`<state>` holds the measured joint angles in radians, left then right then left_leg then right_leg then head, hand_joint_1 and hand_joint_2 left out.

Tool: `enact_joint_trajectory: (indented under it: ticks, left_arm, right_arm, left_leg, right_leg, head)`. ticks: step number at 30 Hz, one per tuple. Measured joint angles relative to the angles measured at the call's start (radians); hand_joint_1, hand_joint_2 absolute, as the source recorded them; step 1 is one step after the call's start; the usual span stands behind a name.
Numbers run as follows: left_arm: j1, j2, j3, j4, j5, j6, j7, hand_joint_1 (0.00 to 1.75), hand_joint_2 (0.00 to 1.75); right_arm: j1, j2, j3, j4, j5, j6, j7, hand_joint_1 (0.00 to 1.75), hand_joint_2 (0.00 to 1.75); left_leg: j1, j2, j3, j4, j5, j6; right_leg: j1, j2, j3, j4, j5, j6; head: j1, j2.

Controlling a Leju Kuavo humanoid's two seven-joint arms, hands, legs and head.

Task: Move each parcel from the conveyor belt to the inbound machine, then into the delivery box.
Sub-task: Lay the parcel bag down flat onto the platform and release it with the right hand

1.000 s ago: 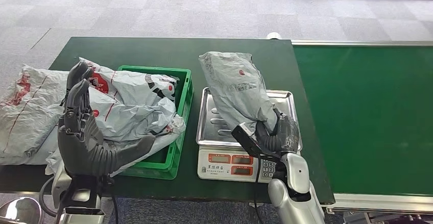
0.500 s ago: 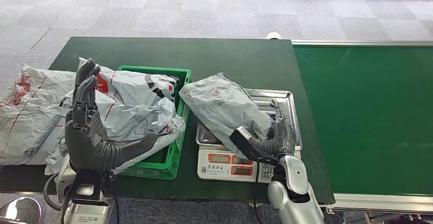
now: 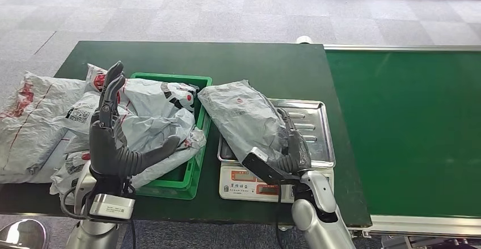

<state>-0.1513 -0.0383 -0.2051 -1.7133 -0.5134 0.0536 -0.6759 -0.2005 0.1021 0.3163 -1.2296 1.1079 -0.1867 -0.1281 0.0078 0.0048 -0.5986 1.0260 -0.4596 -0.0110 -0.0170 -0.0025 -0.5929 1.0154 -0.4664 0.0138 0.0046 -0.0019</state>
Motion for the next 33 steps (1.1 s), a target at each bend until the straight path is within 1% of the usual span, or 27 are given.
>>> enact_joint_trajectory:
  ticks: [3, 13, 14, 16, 18, 20, 21, 23, 26, 27, 28, 30, 31, 33]
  left_arm:
    - [-0.01, 0.001, 0.016, 0.03, 0.0, 0.0, 0.003, 0.0, 1.75]
    - [-0.025, 0.002, 0.034, 0.071, 0.0, 0.0, 0.006, 0.0, 1.75]
    - [-0.025, 0.002, 0.034, 0.073, 0.0, 0.001, 0.006, 0.0, 1.75]
    - [-0.026, 0.002, 0.034, 0.078, 0.0, 0.003, 0.007, 0.0, 1.75]
    - [-0.034, 0.002, 0.034, 0.085, 0.0, 0.005, 0.01, 0.0, 1.75]
    - [-0.059, 0.002, 0.034, 0.107, 0.0, 0.006, 0.02, 0.0, 1.75]
    - [-0.081, 0.001, 0.034, 0.127, -0.005, 0.006, 0.03, 0.0, 1.75]
    - [-0.137, 0.0, 0.034, 0.183, -0.033, 0.012, 0.059, 0.0, 1.75]
    - [-0.248, -0.006, 0.019, 0.317, -0.161, 0.068, 0.119, 0.0, 1.75]
    - [-0.293, -0.01, 0.006, 0.382, -0.23, 0.102, 0.145, 0.0, 1.75]
    - [-0.341, -0.013, -0.009, 0.455, -0.301, 0.138, 0.17, 0.0, 1.75]
    - [-0.437, -0.022, -0.044, 0.598, -0.422, 0.197, 0.21, 0.0, 1.75]
    - [-0.484, -0.028, -0.063, 0.669, -0.472, 0.213, 0.228, 0.0, 1.75]
    - [-0.57, -0.044, -0.108, 0.805, -0.56, 0.214, 0.265, 0.0, 1.75]
  right_arm:
    - [-0.011, -0.002, 0.023, -0.03, -0.002, -0.058, -0.015, 0.0, 1.75]
    - [-0.017, -0.013, 0.054, -0.066, 0.001, -0.068, -0.016, 0.0, 1.75]
    - [-0.017, -0.014, 0.055, -0.068, 0.004, -0.081, -0.019, 0.0, 1.75]
    - [-0.014, -0.016, 0.056, -0.077, 0.011, -0.154, -0.039, 0.0, 1.75]
    - [-0.011, -0.016, 0.056, -0.103, 0.019, -0.262, -0.07, 0.0, 1.75]
    - [-0.004, -0.015, 0.055, -0.154, 0.031, -0.362, -0.108, 0.0, 1.75]
    - [0.003, -0.01, 0.051, -0.188, 0.038, -0.407, -0.141, 0.0, 1.75]
    - [0.02, 0.014, 0.032, -0.267, 0.049, -0.482, -0.247, 0.0, 1.75]
    - [0.048, 0.095, -0.036, -0.394, 0.014, -0.512, -0.469, 0.0, 1.75]
    - [0.056, 0.12, -0.062, -0.437, -0.009, -0.513, -0.52, 0.0, 1.75]
    - [0.063, 0.137, -0.084, -0.474, -0.03, -0.513, -0.547, 0.0, 1.75]
    - [0.072, 0.148, -0.112, -0.538, -0.062, -0.514, -0.559, 0.0, 1.75]
    - [0.076, 0.149, -0.119, -0.567, -0.075, -0.514, -0.562, 0.0, 1.75]
    - [0.083, 0.15, -0.126, -0.621, -0.1, -0.514, -0.566, 0.0, 1.75]
  left_leg:
    - [0.0, 0.0, 0.0, 0.0, 0.0, 0.0]
    - [0.0, 0.0, 0.0, 0.0, 0.0, 0.0]
    - [0.0, 0.0, 0.0, 0.0, 0.0, 0.0]
    - [0.0, 0.0, 0.0, 0.0, 0.0, 0.0]
    - [0.0, 0.0, 0.0, 0.0, 0.0, 0.0]
    - [0.0, 0.0, 0.0, 0.0, 0.0, 0.0]
    - [0.0, 0.0, 0.0, 0.0, 0.0, 0.0]
    - [0.0, -0.001, 0.0, 0.0, 0.001, 0.0]
    - [0.0, 0.0, 0.0, 0.0, 0.001, 0.0]
    - [0.0, -0.001, 0.0, 0.0, 0.002, 0.0]
    - [0.0, -0.002, 0.0, 0.001, 0.002, 0.0]
    - [0.0, -0.002, 0.0, 0.001, 0.003, 0.001]
    - [0.0, -0.001, -0.001, 0.001, 0.003, 0.001]
    - [-0.001, 0.0, -0.001, 0.001, 0.003, 0.002]
  right_leg:
    - [0.0, 0.0, 0.0, 0.0, 0.0, 0.0]
    - [0.0, 0.0, 0.0, 0.0, 0.0, 0.0]
    - [0.0, 0.0, 0.0, 0.0, 0.0, 0.0]
    - [0.0, 0.0, 0.0, 0.0, 0.0, 0.0]
    - [0.0, 0.0, 0.0, 0.0, 0.0, 0.0]
    - [0.0, 0.0, -0.001, 0.0, 0.0, 0.0]
    - [0.0, 0.0, -0.001, 0.0, 0.0, 0.0]
    - [0.0, 0.0, -0.001, 0.0, 0.0, 0.0]
    - [0.0, 0.0, -0.002, 0.0, 0.001, -0.001]
    - [0.001, -0.001, -0.002, 0.0, 0.001, -0.001]
    - [0.0, -0.001, -0.001, 0.0, 0.002, -0.001]
    - [0.0, -0.002, -0.001, 0.0, 0.003, 0.0]
    - [-0.001, -0.001, -0.001, 0.0, 0.004, 0.0]
    - [-0.001, 0.0, -0.001, 0.0, 0.005, 0.001]
  head:
    - [0.0, 0.0]
    - [0.0, 0.0]
    - [0.0, 0.0]
    - [0.0, 0.0]
    - [0.0, 0.0]
    - [0.0, 0.0]
    - [0.0, 0.0]
    - [0.0, 0.0]
    - [0.0, 0.0]
    - [0.0, 0.0]
    - [0.0, 0.0]
    - [0.0, 0.0]
    - [0.0, 0.0]
    - [0.0, 0.0]
